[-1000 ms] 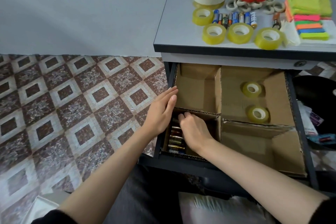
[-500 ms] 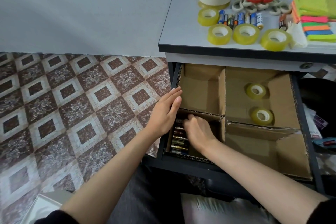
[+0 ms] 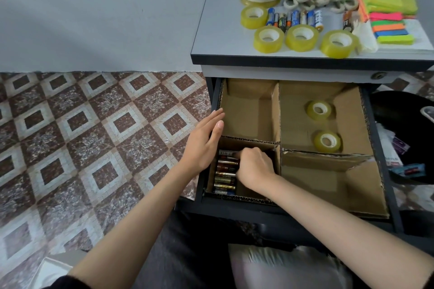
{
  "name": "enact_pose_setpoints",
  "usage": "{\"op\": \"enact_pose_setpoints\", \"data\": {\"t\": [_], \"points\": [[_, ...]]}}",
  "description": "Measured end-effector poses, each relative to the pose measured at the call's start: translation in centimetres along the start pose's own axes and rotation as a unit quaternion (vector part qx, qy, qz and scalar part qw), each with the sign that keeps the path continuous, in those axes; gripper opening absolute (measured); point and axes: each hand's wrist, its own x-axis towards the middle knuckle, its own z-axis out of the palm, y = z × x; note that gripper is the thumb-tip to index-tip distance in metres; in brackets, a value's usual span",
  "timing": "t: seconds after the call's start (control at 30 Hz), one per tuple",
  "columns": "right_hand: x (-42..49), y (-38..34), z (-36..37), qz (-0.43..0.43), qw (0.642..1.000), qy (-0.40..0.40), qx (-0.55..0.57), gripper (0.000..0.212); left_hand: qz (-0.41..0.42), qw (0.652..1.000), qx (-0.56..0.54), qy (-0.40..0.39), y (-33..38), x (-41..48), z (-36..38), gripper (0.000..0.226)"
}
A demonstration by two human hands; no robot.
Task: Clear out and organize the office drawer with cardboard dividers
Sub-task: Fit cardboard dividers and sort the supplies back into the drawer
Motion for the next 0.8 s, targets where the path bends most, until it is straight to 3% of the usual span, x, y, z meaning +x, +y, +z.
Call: {"op": "enact_pose_setpoints", "data": {"t": [0.13, 0.4, 0.57, 0.67, 0.8], "points": [[0.0, 0.5, -0.1, 0.017, 0.999, -0.009, 0.05, 0.034, 0.0, 1.0, -0.002, 0.0, 0.0, 0.0, 0.0, 0.04], [-0.2, 0.8, -0.6, 0.005, 0.993, -0.029, 0.113, 0.035, -0.007, 1.0, 0.001, 0.003, 0.3, 0.0, 0.1, 0.04], [-0.7, 0.8, -1.3, -0.061, 0.997, -0.036, 0.022, 0.043, -0.013, 1.0, 0.024, -0.013, 0.7, 0.1, -0.2, 0.041], [-1.1, 0.9, -1.8, -0.125, 0.991, 0.021, -0.04, 0.033, -0.017, 0.998, 0.05, -0.031, 1.2, 0.2, -0.7, 0.041], [-1.7, 1.5, -3.2, -0.171, 0.982, 0.075, 0.004, 0.013, -0.025, 0.994, 0.102, -0.042, 2.4, 0.6, -1.3, 0.041]]}}
